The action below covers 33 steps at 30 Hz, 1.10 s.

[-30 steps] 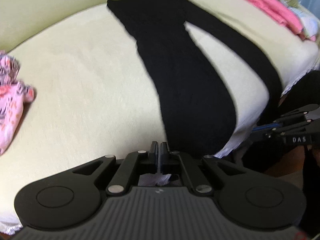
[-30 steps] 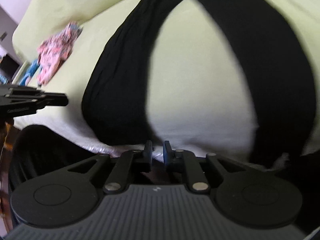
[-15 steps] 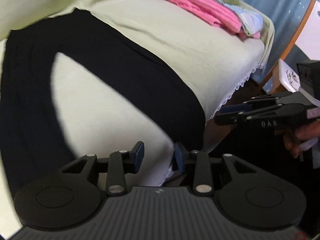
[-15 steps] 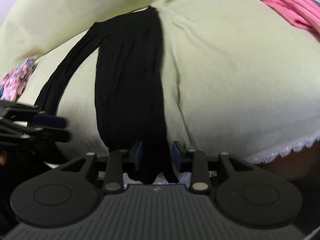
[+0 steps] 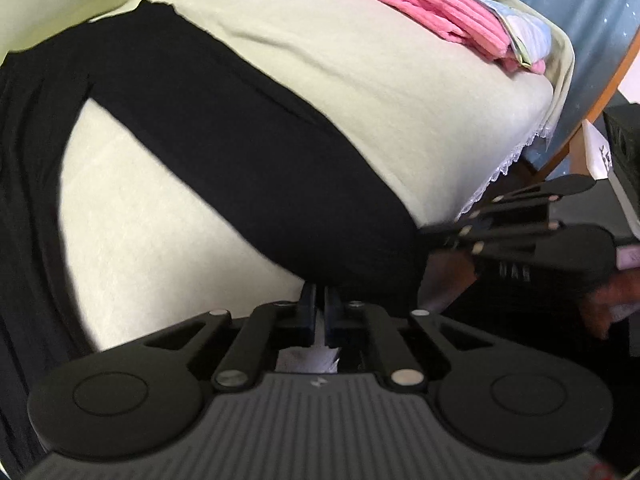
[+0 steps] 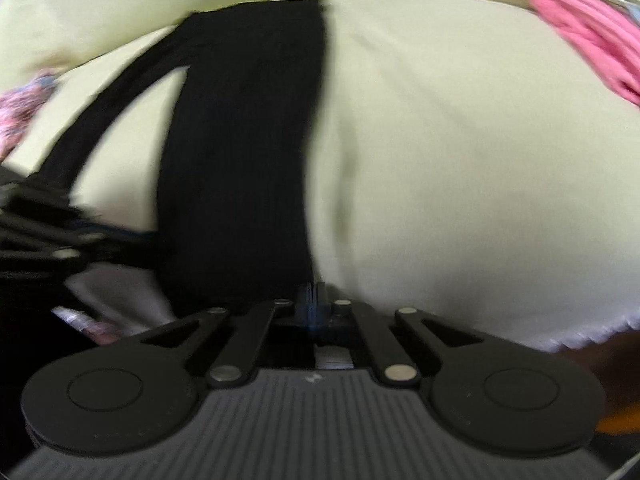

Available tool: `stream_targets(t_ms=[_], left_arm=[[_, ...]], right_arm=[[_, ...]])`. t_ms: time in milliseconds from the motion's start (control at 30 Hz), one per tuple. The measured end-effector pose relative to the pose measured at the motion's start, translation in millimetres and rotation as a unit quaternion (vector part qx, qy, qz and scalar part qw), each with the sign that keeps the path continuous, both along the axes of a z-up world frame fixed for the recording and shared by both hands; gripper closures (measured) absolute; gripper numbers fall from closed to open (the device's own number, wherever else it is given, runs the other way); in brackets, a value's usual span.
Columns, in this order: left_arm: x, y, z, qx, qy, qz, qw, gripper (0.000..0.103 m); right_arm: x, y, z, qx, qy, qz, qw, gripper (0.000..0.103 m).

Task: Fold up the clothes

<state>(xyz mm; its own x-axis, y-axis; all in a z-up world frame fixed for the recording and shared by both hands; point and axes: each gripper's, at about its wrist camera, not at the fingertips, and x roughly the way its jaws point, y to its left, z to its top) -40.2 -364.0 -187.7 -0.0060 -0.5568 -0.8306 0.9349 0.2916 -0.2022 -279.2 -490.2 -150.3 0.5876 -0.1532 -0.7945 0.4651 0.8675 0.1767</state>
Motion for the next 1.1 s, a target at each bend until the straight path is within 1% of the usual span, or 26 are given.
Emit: stream_targets(t_ms=[33,100,200,267,333,367,400,433,467,500,600,700,767,867,967,1100], left_arm=[[1,3,0,0.000,0.001,-0.001,1.0000,0.101],[2,7,-1,0.001,-0.002,-0.003,1.0000,0.101],[3,12,0,0.008,-0.001,-0.005,1.0000,0.101],[2,18,2,0.015,0.001,-0.007,0.9999,0.100],[4,32,11,0.011,-0.008,-0.005,0.9999,0.100],[7,40,17,0.008,-0.014,-0.002,0.9999,0.097],[11,50,23,0.006,-0.022,0.003,0.9997,0.092],[15,59,29,0.005,-0.032,0.010,0.9994,0.089],[20,67,34,0.004,-0.042,0.018,0.9990,0.083],[26,75,39,0.004,-0.052,0.027,0.9983,0.081],[47,100,51,0.004,-0.072,0.066,0.9952,0.080],[67,129,52,0.017,-0.087,0.105,0.9905,0.080],[77,145,50,0.026,-0.085,0.126,0.9880,0.080],[84,163,45,0.033,-0.076,0.141,0.9865,0.080],[87,175,41,0.034,-0.072,0.147,0.9860,0.080],[88,177,36,0.040,-0.072,0.147,0.9858,0.080]], right_arm=[[-2,-6,-1,0.011,-0.001,-0.012,1.000,0.103],[-2,-6,1,0.011,-0.001,-0.015,1.000,0.103],[2,1,7,-0.011,0.006,-0.017,1.000,0.103],[0,5,13,-0.016,0.008,-0.025,1.000,0.098],[0,11,23,-0.025,-0.008,-0.033,0.999,0.094],[-1,14,27,-0.022,-0.018,-0.033,0.999,0.093],[-2,17,32,-0.018,-0.028,-0.032,0.999,0.091],[-1,21,36,-0.010,-0.039,-0.029,0.999,0.087],[0,25,40,-0.003,-0.050,-0.026,0.998,0.086],[1,29,44,0.001,-0.058,-0.021,0.998,0.086],[12,46,48,0.012,-0.075,0.003,0.997,0.086],[24,63,44,0.020,-0.075,0.028,0.997,0.086],[35,76,41,0.030,-0.072,0.043,0.996,0.085],[42,92,37,0.040,-0.064,0.058,0.995,0.086],[47,99,35,0.050,-0.058,0.070,0.995,0.085],[52,112,36,0.045,-0.049,0.079,0.995,0.085]])
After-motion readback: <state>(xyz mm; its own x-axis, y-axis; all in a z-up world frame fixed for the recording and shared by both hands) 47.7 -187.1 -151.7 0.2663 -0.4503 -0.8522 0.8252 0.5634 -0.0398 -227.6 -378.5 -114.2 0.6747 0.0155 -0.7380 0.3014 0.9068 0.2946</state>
